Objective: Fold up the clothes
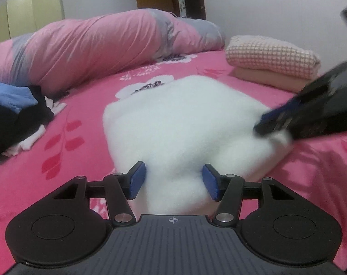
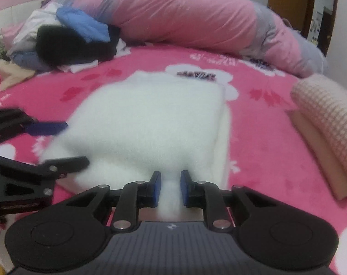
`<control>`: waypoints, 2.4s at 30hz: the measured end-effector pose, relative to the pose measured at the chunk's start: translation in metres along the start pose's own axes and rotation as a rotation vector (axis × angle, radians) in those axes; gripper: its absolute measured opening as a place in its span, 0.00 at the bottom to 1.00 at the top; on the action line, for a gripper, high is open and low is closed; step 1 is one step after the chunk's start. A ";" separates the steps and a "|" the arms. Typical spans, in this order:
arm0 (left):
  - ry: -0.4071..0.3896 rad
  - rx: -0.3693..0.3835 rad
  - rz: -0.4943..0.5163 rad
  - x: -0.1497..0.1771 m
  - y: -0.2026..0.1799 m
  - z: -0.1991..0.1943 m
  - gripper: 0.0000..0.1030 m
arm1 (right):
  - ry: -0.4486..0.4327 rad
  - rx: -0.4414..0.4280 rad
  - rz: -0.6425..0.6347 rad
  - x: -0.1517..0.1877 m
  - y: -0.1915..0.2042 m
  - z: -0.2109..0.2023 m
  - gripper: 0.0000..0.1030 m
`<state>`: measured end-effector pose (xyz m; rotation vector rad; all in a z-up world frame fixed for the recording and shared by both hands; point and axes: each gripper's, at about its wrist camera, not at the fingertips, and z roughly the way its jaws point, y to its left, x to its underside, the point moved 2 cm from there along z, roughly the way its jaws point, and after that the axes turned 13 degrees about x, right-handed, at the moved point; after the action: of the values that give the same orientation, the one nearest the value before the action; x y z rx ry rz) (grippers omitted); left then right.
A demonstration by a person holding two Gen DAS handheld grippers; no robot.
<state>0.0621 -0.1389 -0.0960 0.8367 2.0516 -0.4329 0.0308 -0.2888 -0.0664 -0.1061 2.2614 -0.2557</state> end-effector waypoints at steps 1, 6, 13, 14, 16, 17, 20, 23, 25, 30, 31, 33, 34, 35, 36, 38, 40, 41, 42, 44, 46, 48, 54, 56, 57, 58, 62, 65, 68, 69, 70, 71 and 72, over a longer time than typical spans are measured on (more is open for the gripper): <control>-0.001 0.000 0.002 0.001 0.000 -0.001 0.54 | -0.019 0.004 0.003 -0.002 -0.002 -0.009 0.17; -0.008 -0.007 0.012 0.003 -0.007 0.000 0.57 | 0.006 0.061 -0.085 0.019 0.004 0.012 0.16; -0.010 0.007 -0.005 0.001 0.000 0.000 0.57 | -0.110 0.082 -0.036 -0.026 -0.005 -0.033 0.14; -0.010 0.005 0.000 0.002 -0.001 0.000 0.57 | -0.133 0.068 -0.023 -0.032 -0.006 -0.038 0.14; -0.013 0.002 0.005 0.003 -0.001 0.000 0.57 | -0.123 0.024 0.002 -0.033 -0.004 -0.028 0.14; -0.014 0.003 0.005 0.003 -0.001 0.000 0.57 | -0.088 0.006 0.001 -0.029 0.000 -0.013 0.14; -0.020 -0.002 0.016 0.000 -0.003 -0.008 0.56 | -0.037 -0.008 0.015 -0.014 -0.001 0.012 0.13; -0.084 -0.009 0.015 -0.011 -0.005 -0.026 0.54 | 0.011 -0.021 0.031 0.001 -0.003 0.035 0.13; -0.136 -0.021 0.010 -0.024 -0.005 -0.030 0.54 | 0.010 -0.021 0.001 0.002 0.000 0.037 0.13; -0.014 -0.009 -0.122 -0.031 0.018 0.017 0.54 | 0.015 -0.017 0.005 -0.020 -0.002 0.017 0.13; -0.003 0.005 -0.147 -0.028 0.023 0.024 0.55 | -0.031 -0.012 0.014 -0.030 -0.005 0.007 0.13; -0.025 0.026 -0.155 -0.025 0.027 0.022 0.55 | -0.099 -0.011 0.036 -0.047 -0.010 -0.005 0.13; -0.030 0.030 -0.160 -0.024 0.027 0.022 0.55 | -0.132 -0.011 0.048 -0.055 -0.013 -0.011 0.13; -0.034 0.034 -0.165 -0.023 0.028 0.021 0.55 | -0.165 -0.010 0.059 -0.063 -0.016 -0.017 0.13; -0.040 0.036 -0.165 -0.022 0.028 0.021 0.55 | -0.118 -0.015 0.043 -0.057 -0.012 0.000 0.13; -0.047 0.034 -0.154 -0.022 0.028 0.019 0.55 | -0.001 -0.025 0.004 -0.040 -0.002 0.038 0.13; -0.047 0.037 -0.155 -0.028 0.030 0.013 0.53 | 0.028 -0.032 -0.022 -0.025 0.004 0.062 0.13; -0.046 0.039 -0.158 -0.033 0.031 0.010 0.52 | -0.013 -0.033 -0.026 -0.017 0.005 0.064 0.12; -0.059 0.033 -0.151 -0.040 0.033 0.005 0.51 | 0.001 -0.040 -0.005 -0.020 0.001 0.063 0.12; -0.110 0.008 -0.128 -0.055 0.034 -0.001 0.52 | 0.043 -0.055 0.045 -0.029 -0.006 0.060 0.13; -0.126 0.005 -0.147 -0.068 0.042 0.003 0.52 | 0.037 -0.053 0.019 -0.029 -0.004 0.061 0.13; -0.035 0.035 -0.201 -0.066 0.050 0.027 0.52 | 0.048 -0.051 0.013 -0.033 -0.003 0.059 0.13; -0.008 0.027 -0.166 -0.046 0.047 0.049 0.55 | -0.095 -0.026 0.046 -0.090 -0.015 0.028 0.14; -0.010 0.029 -0.169 -0.046 0.048 0.048 0.55 | -0.116 -0.020 0.077 -0.102 -0.021 0.036 0.14; -0.012 0.027 -0.162 -0.046 0.047 0.048 0.55 | -0.100 -0.025 0.090 -0.104 -0.022 0.047 0.14; -0.012 0.025 -0.158 -0.045 0.046 0.047 0.55 | -0.085 -0.029 0.104 -0.106 -0.023 0.058 0.14; -0.029 0.021 -0.189 -0.058 0.053 0.035 0.54 | 0.039 -0.006 0.017 -0.058 -0.007 0.129 0.13; -0.121 -0.023 -0.235 -0.083 0.069 0.021 0.54 | 0.062 -0.030 0.082 -0.062 -0.017 0.122 0.13; -0.095 -0.043 -0.284 -0.096 0.085 0.038 0.54 | 0.050 -0.029 0.063 -0.060 -0.016 0.123 0.13; -0.055 -0.043 -0.300 -0.092 0.089 0.051 0.54 | 0.056 -0.030 0.062 -0.061 -0.017 0.123 0.13; -0.004 -0.043 -0.313 -0.083 0.091 0.067 0.56 | 0.064 -0.031 0.060 -0.062 -0.017 0.123 0.13; 0.047 -0.042 -0.325 -0.073 0.093 0.083 0.57 | 0.080 -0.034 0.056 -0.067 -0.019 0.123 0.13; 0.057 -0.041 -0.324 -0.066 0.093 0.090 0.59 | 0.088 -0.037 0.060 -0.074 -0.019 0.118 0.13</control>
<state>0.2071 -0.1500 -0.0937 0.4965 2.2491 -0.5466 0.1688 -0.3131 -0.0812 -0.0471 2.3531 -0.1899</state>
